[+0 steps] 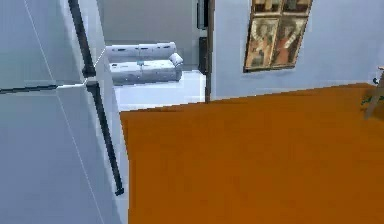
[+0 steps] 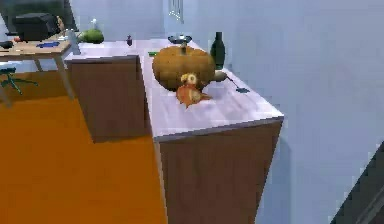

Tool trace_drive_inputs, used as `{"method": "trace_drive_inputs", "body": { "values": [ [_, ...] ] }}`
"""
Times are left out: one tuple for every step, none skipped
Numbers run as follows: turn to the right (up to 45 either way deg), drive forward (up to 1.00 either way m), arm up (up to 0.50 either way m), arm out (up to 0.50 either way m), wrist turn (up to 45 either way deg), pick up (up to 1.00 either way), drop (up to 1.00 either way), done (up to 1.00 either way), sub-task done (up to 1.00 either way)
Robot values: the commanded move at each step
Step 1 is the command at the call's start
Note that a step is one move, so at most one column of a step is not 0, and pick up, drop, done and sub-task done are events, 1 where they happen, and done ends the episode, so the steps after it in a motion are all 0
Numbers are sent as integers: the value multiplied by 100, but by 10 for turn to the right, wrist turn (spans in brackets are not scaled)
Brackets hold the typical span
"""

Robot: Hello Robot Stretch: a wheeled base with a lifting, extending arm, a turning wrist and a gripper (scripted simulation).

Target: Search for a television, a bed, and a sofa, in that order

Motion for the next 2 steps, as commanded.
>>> {"method": "trace_drive_inputs", "body": {
  "values": [
    [0, 75, 0, 0, 0, 0, 0, 0, 0],
    [-150, 0, 0, 0, 0, 0, 0, 0, 0]
  ]
}}
